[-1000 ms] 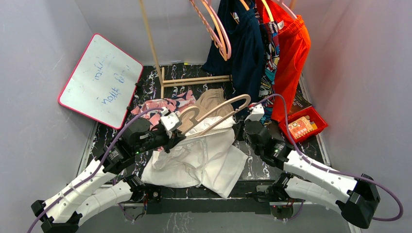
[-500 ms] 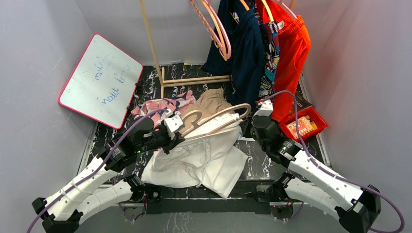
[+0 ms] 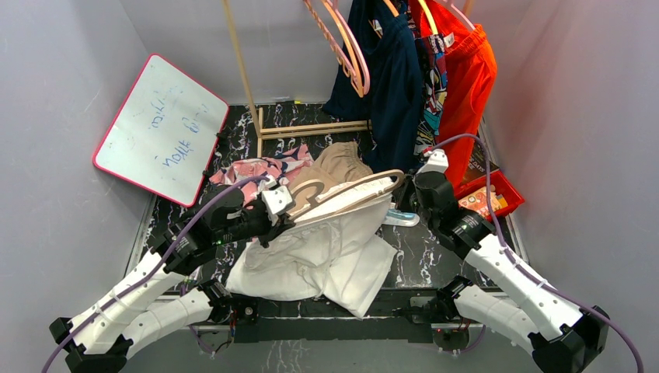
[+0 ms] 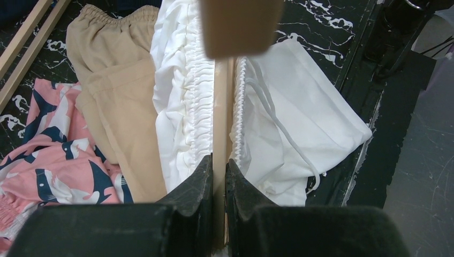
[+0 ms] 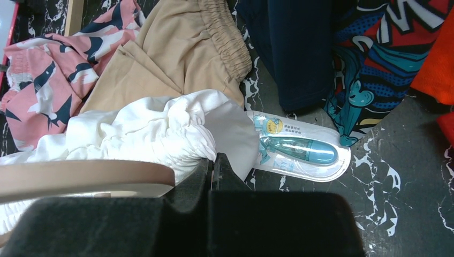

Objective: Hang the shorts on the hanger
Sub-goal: Hang the shorts on the hanger.

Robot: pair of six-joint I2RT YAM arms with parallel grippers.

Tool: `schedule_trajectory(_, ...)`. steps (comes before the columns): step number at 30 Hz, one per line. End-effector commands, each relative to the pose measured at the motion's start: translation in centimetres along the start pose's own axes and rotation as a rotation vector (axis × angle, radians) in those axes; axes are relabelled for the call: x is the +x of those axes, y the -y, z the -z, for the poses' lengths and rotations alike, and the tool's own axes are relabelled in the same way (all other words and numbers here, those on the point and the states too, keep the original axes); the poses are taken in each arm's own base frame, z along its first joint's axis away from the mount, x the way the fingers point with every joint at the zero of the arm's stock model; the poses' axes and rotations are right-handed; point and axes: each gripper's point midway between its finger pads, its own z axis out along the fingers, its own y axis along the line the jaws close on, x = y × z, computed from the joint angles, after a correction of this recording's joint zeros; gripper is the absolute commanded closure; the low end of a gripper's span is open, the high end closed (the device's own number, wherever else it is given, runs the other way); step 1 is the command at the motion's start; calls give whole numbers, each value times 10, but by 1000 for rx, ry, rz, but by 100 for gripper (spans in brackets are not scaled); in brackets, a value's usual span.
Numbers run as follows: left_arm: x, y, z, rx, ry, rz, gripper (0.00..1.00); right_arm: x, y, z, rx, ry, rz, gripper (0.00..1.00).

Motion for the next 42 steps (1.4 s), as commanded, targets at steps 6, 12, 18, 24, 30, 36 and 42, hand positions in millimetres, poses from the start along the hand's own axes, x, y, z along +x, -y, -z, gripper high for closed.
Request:
schedule_trajectory(6,22,0,20,-8,-152,-15,100,-66,42,21,232,148,7,100)
schedule_trajectory(12,30,-13,21,-70,-201,-38,100,-78,41,32,231,158,27,100)
schedule_trajectory(18,42,-25,22,-132,-258,-72,100,-87,39,40,228,151,59,100)
schedule_trajectory(24,49,-36,25,-187,-301,-125,100,-93,27,44,185,126,66,100)
schedule_trajectory(30,54,-44,24,-213,-355,-187,100,-107,17,52,158,112,98,100)
schedule_trajectory(36,52,-48,22,-220,-382,-243,100,-113,23,51,219,68,192,100)
schedule_trajectory(42,27,-36,16,-146,-305,-260,100,-112,35,42,292,72,217,100)
